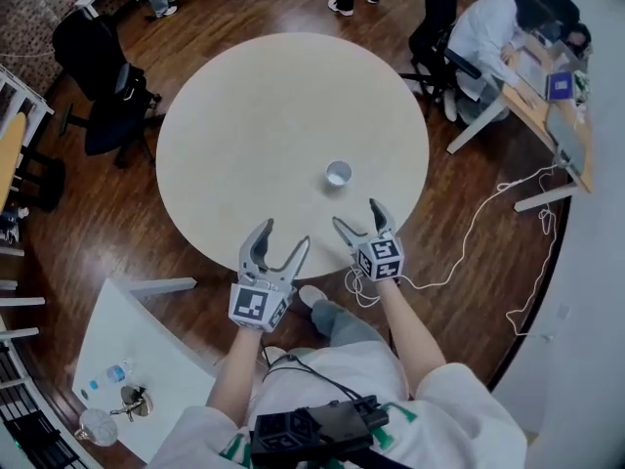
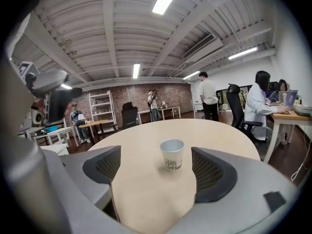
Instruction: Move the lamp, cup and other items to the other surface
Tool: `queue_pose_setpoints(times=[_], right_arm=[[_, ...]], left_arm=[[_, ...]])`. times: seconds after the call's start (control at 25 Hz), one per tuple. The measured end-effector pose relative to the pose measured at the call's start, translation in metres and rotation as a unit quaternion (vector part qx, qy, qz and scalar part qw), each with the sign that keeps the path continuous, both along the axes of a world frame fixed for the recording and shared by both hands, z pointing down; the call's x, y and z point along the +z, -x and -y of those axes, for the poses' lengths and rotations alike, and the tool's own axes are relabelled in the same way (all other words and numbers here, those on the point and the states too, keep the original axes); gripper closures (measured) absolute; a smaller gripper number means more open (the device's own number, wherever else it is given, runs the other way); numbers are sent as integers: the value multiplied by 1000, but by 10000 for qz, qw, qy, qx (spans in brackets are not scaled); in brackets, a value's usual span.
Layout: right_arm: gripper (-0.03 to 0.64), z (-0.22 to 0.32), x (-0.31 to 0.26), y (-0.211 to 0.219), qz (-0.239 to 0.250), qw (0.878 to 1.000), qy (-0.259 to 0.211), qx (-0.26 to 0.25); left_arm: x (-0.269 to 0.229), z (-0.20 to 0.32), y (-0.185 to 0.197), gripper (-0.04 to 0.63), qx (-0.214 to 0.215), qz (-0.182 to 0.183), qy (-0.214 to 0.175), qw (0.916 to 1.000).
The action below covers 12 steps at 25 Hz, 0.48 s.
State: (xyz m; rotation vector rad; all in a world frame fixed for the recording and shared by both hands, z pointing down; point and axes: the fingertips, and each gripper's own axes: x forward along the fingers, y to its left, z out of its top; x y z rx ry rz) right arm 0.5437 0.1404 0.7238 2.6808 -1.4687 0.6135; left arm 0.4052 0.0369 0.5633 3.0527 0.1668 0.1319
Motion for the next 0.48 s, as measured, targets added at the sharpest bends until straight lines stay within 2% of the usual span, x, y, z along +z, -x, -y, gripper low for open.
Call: queue_pose_setpoints(times=[0.12, 0.24, 0.48], right_arm=[[160, 28, 25, -33, 155, 9994, 283, -124], [160, 43, 52, -59, 297, 9984, 488, 52], [179, 61, 69, -91, 405, 9975, 561, 165]], left_arm=[[8, 7, -7, 284, -106, 120, -5, 9999], [14, 17, -5, 284, -279, 274, -5, 9992], [24, 38, 12, 284, -717, 490, 67, 9962]])
